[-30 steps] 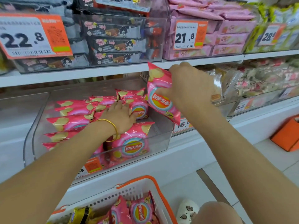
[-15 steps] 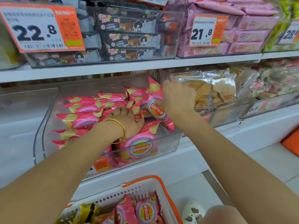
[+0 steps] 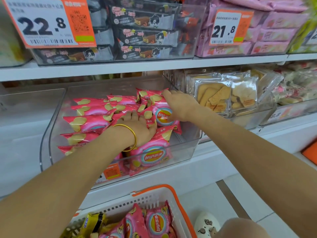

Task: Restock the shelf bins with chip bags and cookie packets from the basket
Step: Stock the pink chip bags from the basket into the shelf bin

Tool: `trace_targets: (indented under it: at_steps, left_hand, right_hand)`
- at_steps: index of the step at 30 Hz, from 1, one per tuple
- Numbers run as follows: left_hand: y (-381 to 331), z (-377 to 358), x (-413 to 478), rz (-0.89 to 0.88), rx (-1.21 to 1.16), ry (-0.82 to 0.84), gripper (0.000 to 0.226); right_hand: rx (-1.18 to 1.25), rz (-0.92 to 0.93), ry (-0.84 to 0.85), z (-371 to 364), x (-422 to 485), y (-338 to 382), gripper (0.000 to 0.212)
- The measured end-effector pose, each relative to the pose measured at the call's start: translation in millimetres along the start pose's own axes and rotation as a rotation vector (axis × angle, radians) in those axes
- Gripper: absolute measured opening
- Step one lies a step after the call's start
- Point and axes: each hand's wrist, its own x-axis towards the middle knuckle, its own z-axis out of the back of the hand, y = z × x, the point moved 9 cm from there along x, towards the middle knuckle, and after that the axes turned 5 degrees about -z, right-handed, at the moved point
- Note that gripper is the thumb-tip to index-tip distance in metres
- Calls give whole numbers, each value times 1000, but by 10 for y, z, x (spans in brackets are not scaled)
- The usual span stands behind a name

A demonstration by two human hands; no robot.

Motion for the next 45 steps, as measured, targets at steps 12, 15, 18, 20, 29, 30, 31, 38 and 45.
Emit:
trace_targets:
  at_steps: [12,15,18,20,29,30,31,38,45]
  left_hand:
    - [24,-42,-44,9,32,-12,75]
    - [21,-40,-73,12,36,-15,74]
    - [24,-40,-87,13,32,-10,74]
    - [26,-45,-88,11,33,-8,75]
    - [-22,-9,-109,-38,39,-57,69]
    - [-28,-8,-110,-49,37,-57,68]
    - [-28,-8,-107,-54,36,-53,68]
    - [-21,-11,-115,-66,37,-43,67]
    - [-32,-3,-110,-70,42,-47,66]
  right_hand:
    - [-68,-121,150,-87,97,83,86]
    - [-63,-234,143,-220,88,24,75]
    - [-58,-205,105,-275,83,51,63]
    - [-55,-136,82,-263,91,83,63]
    - [-121,91,43,-300,65,169,63]
    - [-120,108,42,-300,54,174,64]
    - [-116,126,44,-289,49,178,67]
    - [-92,244,109,-229,129,243,82]
    - [-189,275,136,-287,157,247,90]
